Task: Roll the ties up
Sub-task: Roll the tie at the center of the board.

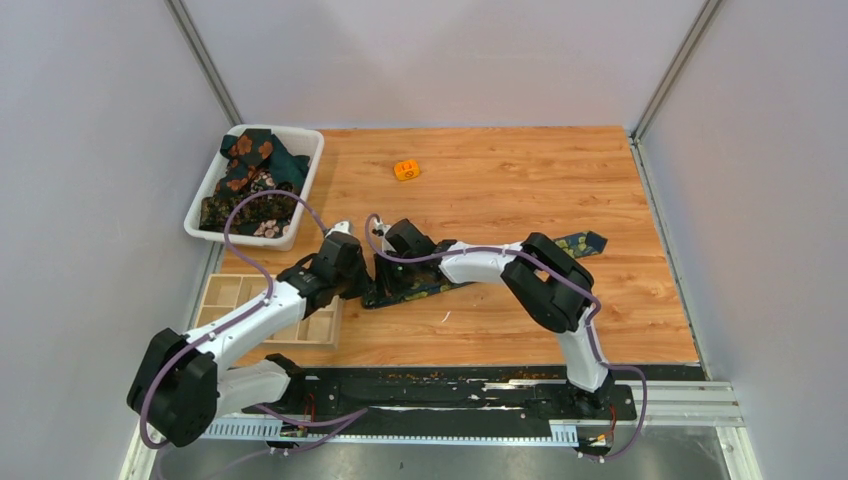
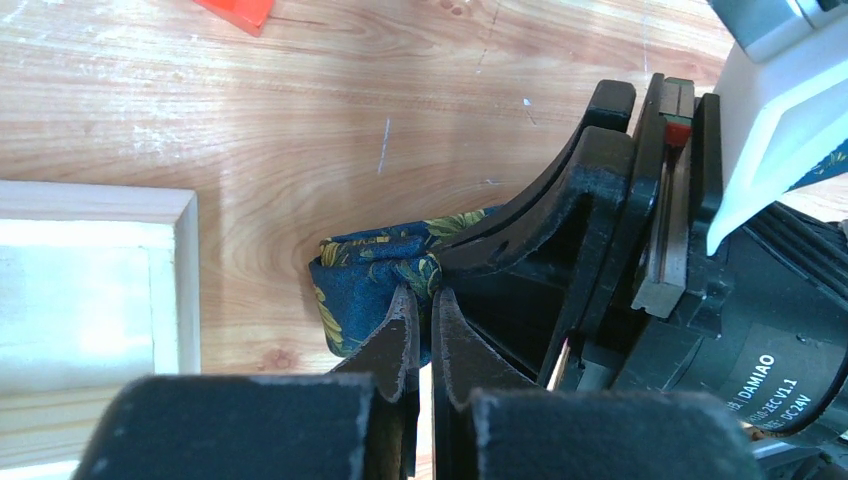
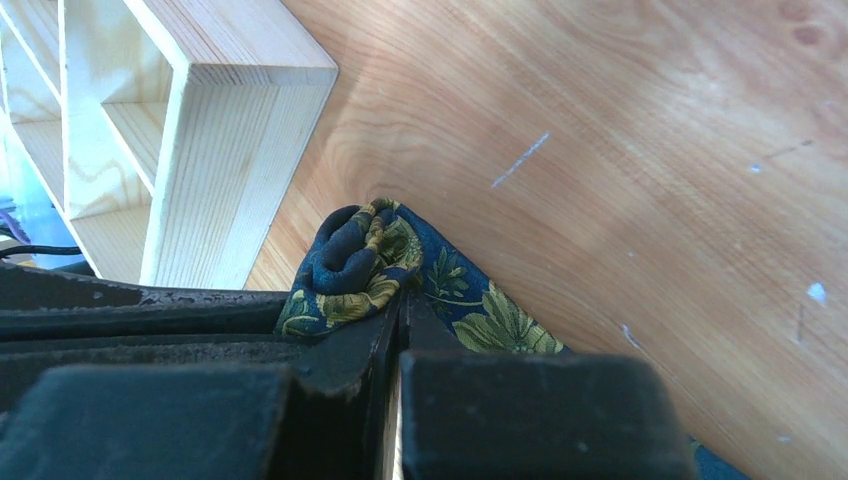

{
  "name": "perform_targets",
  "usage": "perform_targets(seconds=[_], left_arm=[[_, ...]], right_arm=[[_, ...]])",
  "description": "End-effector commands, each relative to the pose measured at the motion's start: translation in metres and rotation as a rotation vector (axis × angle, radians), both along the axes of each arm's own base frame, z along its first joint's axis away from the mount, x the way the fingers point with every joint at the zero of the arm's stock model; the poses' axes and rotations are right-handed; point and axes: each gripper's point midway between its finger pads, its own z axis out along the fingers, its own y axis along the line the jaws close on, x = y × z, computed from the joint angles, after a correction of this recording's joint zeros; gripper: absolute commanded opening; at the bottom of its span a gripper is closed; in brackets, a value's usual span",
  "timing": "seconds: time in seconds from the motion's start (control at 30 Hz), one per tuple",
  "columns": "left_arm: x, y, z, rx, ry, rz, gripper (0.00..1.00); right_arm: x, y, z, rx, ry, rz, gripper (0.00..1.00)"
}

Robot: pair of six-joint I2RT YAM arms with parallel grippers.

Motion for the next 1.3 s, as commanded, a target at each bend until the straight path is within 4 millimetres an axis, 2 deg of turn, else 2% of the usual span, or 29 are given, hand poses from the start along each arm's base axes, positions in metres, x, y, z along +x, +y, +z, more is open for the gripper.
perform_targets(seconds=[0.0, 0.33, 0.8, 0.97, 1.13, 1.27], left_arm=[[0.007, -0.012, 0.000, -0.055, -0.024, -0.019, 0.00], [0.006, -0.016, -0.011, -0.056, -0.008, -0.027, 0.00], [0.005, -0.032, -0.019, -0.073, 0.001, -0.059, 0.01], [0.005, -0.036, -0.018, -0.087, -0.009, -0.069, 0.14], [0.003, -0.038, -0.016, -0.101, -0.029, -0.079, 0.37], [0.003, -0.040, -0.012, -0.122, -0.048, -0.090, 0.44]], right_arm=[[-0.002, -0.002, 0.025, 0.018, -0.059, 0.019, 0.01], [-0.002, -0.016, 0.039, -0.006, -0.095, -0.002, 0.02], [0.008, -0.039, 0.056, -0.030, -0.153, -0.038, 0.11], [0.007, -0.039, 0.056, -0.025, -0.151, -0.033, 0.14], [0.012, -0.044, 0.058, -0.021, -0.151, -0.050, 0.15], [0.015, -0.046, 0.060, -0.012, -0.148, -0.058, 0.15]])
